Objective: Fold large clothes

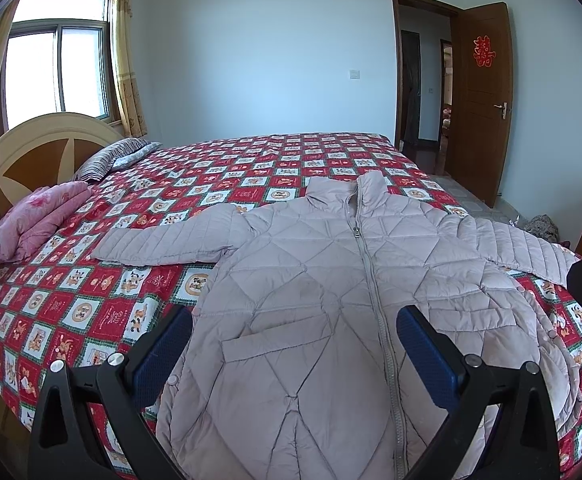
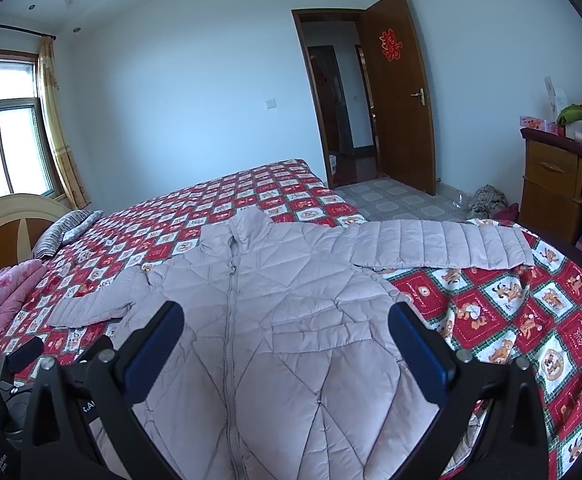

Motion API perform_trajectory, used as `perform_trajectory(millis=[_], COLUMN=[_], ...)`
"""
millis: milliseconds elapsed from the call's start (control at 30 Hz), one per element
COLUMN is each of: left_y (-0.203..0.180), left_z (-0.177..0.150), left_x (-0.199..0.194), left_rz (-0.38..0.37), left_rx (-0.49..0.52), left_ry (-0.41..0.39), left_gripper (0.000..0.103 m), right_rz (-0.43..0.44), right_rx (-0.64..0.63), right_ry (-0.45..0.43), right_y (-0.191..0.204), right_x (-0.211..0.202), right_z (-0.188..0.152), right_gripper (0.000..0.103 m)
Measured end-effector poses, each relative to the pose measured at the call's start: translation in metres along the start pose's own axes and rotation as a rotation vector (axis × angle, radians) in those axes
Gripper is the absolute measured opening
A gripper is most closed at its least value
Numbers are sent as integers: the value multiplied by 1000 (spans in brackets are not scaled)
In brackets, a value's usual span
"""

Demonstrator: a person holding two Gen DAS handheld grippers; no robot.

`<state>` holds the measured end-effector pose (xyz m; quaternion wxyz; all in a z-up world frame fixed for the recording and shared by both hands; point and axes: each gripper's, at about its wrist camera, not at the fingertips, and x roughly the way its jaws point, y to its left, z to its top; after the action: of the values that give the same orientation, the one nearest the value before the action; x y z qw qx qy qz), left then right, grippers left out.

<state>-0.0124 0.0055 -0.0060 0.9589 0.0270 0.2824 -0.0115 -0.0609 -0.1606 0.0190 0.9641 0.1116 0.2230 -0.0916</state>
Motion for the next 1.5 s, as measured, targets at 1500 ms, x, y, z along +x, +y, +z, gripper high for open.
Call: perform_trajectory(millis=[1500], left_y=[50], left_z=[-12], left_x=[262], left_rz=[94], left_rx=[-45], left_ry=[228], left_gripper=[102], right_rz=[-706], right_rx=[440], right_ry=[181], right_y=[-359], right_x=[172], right_z=[50], right_gripper=[69])
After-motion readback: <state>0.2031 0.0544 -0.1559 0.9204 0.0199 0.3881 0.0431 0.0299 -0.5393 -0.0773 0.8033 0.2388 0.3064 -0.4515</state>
